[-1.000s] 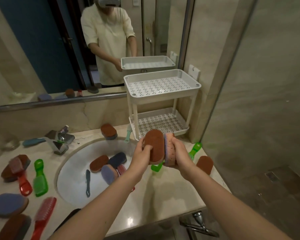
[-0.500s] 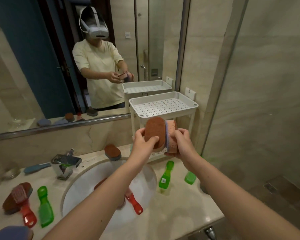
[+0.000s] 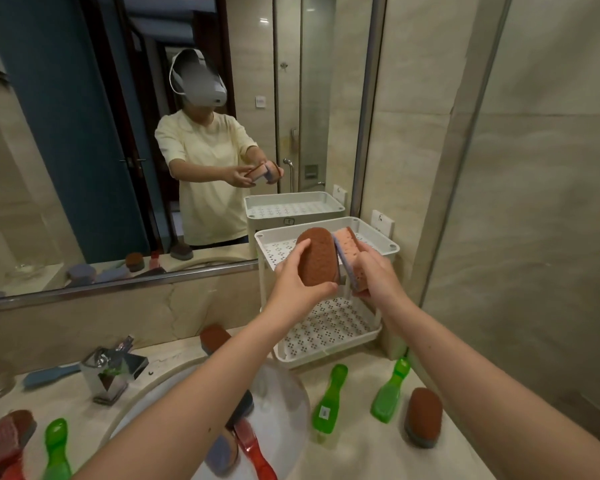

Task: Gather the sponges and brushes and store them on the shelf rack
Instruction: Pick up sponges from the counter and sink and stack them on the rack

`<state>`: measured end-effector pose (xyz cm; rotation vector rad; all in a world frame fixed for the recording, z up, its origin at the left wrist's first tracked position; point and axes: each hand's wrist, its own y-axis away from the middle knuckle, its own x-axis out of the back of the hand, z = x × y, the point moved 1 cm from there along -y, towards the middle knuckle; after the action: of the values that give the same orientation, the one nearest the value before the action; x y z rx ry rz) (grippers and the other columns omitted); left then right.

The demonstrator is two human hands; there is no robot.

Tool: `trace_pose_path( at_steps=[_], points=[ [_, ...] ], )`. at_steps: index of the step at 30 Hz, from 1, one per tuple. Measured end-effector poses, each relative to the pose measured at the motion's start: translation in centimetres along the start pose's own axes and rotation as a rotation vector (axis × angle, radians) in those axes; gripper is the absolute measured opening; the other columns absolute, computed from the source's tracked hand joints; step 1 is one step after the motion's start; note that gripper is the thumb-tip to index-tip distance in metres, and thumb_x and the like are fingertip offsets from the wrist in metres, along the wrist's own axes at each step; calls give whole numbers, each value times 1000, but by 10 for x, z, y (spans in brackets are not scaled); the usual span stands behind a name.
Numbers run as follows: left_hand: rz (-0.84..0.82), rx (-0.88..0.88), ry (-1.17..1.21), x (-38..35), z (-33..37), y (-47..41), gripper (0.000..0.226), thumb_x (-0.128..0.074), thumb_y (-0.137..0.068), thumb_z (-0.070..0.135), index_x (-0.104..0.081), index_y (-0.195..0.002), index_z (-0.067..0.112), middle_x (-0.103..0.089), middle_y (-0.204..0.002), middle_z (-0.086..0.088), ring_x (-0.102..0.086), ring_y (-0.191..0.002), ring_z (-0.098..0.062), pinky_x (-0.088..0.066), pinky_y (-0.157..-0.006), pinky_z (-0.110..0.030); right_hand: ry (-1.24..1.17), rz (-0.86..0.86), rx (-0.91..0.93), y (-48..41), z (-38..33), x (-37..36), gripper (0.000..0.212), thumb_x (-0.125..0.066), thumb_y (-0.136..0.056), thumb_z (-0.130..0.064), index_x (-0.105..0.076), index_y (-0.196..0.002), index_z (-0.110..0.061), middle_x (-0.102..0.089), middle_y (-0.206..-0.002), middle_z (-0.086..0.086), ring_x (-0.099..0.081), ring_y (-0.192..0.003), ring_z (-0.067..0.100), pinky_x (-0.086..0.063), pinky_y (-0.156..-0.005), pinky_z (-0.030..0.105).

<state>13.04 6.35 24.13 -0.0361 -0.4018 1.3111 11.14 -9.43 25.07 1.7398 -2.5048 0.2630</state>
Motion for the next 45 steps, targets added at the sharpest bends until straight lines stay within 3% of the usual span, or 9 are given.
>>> trace_pose_path(
  at_steps=[4, 7, 10, 13, 17, 22, 30, 41, 45],
  points=[
    [49, 10, 6, -12, -3, -36, 87, -82, -62, 33, -35, -135, 41, -33, -134, 1, -47, -112, -11, -46, -88, -23, 58, -10, 59, -41, -5, 8, 64, -41, -79, -31, -44, -143, -33, -42, -141, 2, -47, -120, 23, -48, -98, 47],
    [92, 28, -28, -22, -8, -66, 71, -77, -67, 40, -39, -128, 43, -33, -127, 4, -47, -98, 1, -37, -71, -11, 139, 21, 138, -76, 0, 15, 56, -47, -88, -21, -46, -143, -29, -38, -141, 2, -43, -112, 12, -43, -92, 33],
    [159, 56, -163, -33, -19, -91, 60, -70, -73, 47, -38, -124, 45, -33, -122, 8, -46, -87, 7, -34, -65, -14, 266, 2, 164, -109, 12, 21, 58, -53, -88, -28, -42, -145, -29, -36, -141, 2, -43, -107, 11, -39, -84, 24],
    [215, 68, -284, -43, -31, -108, 60, -63, -75, 55, -34, -127, 43, -31, -120, 10, -50, -80, 4, -40, -62, -19, 325, -62, 178, -138, 24, 24, 59, -55, -87, -36, -40, -144, -30, -36, -140, 1, -48, -106, 11, -44, -80, 22],
    [290, 76, -414, -53, -35, -130, 57, -56, -77, 60, -31, -125, 44, -28, -120, 12, -56, -78, -5, -51, -66, -32, 377, -83, 211, -168, 32, 23, 66, -54, -85, -52, -39, -145, -28, -33, -145, 0, -43, -114, 10, -38, -92, 26],
    [334, 1, -547, -56, -40, -151, 57, -56, -78, 57, -33, -127, 40, -30, -128, 12, -58, -86, -12, -50, -65, -31, 491, -117, 239, -192, 37, 26, 70, -49, -87, -64, -38, -144, -24, -30, -143, -2, -46, -111, 12, -37, -88, 22],
    [237, 26, -600, -63, -45, -174, 52, -65, -75, 57, -36, -113, 36, -32, -120, 12, -59, -80, -9, -44, -60, -26, 733, -81, 293, -211, 44, 29, 59, -56, -89, -45, -39, -142, -25, -31, -145, 1, -50, -120, 23, -48, -97, 38],
    [226, 121, -776, -78, -52, -202, 53, -67, -72, 65, -36, -99, 30, -36, -106, 6, -55, -74, -15, -33, -51, -28, 884, -72, 254, -224, 50, 29, 51, -58, -90, -38, -45, -138, -23, -38, -139, 2, -51, -116, 25, -48, -94, 38],
    [232, 173, -790, -78, -58, -207, 55, -65, -70, 69, -36, -98, 31, -36, -103, 7, -57, -79, -18, -38, -57, -30, 929, -70, 274, -224, 54, 27, 48, -53, -92, -38, -47, -137, -24, -37, -144, 1, -44, -125, 24, -45, -98, 40]
  ],
)
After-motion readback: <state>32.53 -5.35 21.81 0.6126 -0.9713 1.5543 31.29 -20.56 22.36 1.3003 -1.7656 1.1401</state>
